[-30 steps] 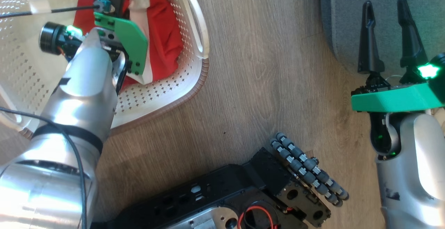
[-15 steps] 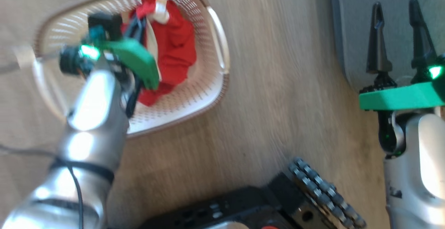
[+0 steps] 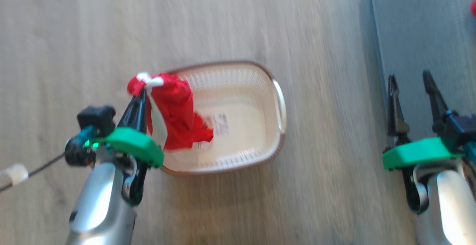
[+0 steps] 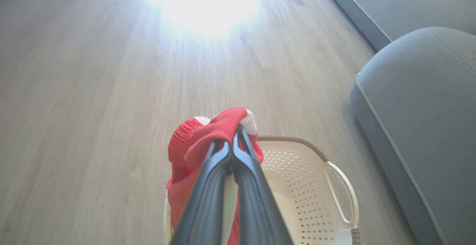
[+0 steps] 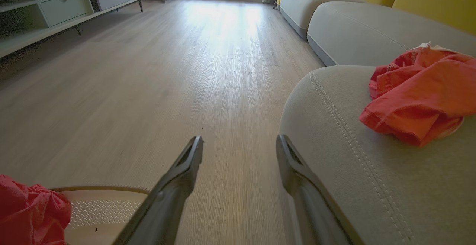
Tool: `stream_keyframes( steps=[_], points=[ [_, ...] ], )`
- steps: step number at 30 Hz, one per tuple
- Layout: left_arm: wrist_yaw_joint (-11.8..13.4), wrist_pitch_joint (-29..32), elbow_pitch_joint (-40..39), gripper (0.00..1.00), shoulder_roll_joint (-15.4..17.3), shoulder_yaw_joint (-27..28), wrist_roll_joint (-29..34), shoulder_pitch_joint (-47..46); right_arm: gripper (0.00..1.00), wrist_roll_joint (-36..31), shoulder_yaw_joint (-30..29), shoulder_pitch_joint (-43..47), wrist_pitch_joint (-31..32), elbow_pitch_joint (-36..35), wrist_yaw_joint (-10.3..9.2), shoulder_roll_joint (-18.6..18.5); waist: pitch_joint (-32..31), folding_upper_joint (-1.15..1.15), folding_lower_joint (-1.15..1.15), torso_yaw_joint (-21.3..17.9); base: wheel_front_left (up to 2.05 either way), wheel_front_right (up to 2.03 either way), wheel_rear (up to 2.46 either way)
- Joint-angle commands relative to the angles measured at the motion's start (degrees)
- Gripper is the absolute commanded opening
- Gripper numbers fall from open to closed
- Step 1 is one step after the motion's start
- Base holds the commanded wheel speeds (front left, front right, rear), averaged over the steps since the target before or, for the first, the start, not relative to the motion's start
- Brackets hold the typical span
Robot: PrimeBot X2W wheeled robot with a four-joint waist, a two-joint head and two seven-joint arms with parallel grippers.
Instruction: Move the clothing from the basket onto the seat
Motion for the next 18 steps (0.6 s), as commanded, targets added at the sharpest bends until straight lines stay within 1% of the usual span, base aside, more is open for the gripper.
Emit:
stream_keyframes(
  steps=[1,7,12,14,18],
  points=[
    [0.5,-0.7,-2.5,0.00,1.4,2.3,0.5,1.4,1.00,-0.5,1.0,1.5,-0.4,-1.1,-0.02,-1.1,-8.8,-0.01,0.01,6.2,0.00,0.00,0.00],
    [1.0,-0.7,-6.9,0.00,1.8,4.7,1.4,7.5,1.00,-0.8,1.4,5.1,-0.4,1.2,-0.02,-1.6,-16.5,-0.01,0.01,8.1,0.00,0.00,0.00],
    [1.3,-0.7,-8.2,0.00,2.4,5.5,2.1,11.8,1.00,-0.8,1.9,8.5,-0.4,3.1,-0.02,-1.4,-22.6,-0.01,0.01,8.8,0.00,0.00,0.00],
    [1.5,-0.7,-8.7,0.00,2.9,5.8,2.2,13.2,1.00,-0.8,2.2,9.6,-0.4,3.7,-0.02,-1.3,-24.7,-0.01,0.01,8.9,0.00,0.00,0.00],
    [1.6,-0.3,-10.5,0.00,3.8,5.6,2.5,14.1,1.00,-0.7,2.4,10.9,-0.4,4.4,-0.02,-1.1,-26.5,-0.01,0.01,9.2,0.00,0.00,0.00]
  ],
)
